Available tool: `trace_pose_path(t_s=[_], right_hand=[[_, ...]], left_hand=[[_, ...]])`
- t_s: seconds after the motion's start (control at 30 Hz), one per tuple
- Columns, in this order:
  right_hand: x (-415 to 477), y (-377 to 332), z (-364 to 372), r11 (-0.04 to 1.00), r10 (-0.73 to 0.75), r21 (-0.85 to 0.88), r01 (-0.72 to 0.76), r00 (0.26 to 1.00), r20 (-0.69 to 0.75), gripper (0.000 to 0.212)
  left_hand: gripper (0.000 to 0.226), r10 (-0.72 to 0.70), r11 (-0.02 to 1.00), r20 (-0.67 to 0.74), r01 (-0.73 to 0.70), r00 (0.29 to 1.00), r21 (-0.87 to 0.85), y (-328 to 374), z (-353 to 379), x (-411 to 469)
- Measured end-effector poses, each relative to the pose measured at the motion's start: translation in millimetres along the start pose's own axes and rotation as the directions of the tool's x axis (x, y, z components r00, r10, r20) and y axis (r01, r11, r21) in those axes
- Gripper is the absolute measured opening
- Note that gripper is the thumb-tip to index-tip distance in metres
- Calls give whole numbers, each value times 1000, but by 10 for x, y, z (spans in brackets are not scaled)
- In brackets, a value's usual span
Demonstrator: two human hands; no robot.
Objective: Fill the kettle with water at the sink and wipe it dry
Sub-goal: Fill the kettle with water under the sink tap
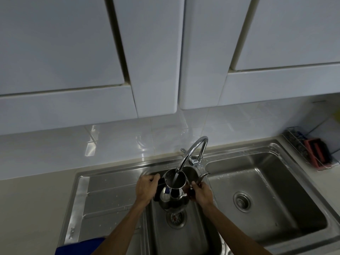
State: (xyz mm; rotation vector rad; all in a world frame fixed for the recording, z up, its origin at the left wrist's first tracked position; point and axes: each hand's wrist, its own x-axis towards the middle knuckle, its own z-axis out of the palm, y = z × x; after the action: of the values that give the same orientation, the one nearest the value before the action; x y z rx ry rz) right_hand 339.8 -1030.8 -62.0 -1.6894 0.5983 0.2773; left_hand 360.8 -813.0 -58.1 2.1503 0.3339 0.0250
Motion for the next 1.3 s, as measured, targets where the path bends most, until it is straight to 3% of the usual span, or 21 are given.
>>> trace_pose_path(t_s=[0.4,1.03,1.3], right_hand=[[305,300,-33,999,12,-49,-12,1000,-5,12],[199,51,26,999,17,-33,-18,1000,-15,19],[225,29,14,1000,2,-15,-2,1000,14,20]], left_hand=[[57,11,998,42,-9,999,-67,-84,69,90],[47,15,998,96,-9,995,-62,-115,37,104],[55,47,999,83,-45,995,-16,-53,10,103]])
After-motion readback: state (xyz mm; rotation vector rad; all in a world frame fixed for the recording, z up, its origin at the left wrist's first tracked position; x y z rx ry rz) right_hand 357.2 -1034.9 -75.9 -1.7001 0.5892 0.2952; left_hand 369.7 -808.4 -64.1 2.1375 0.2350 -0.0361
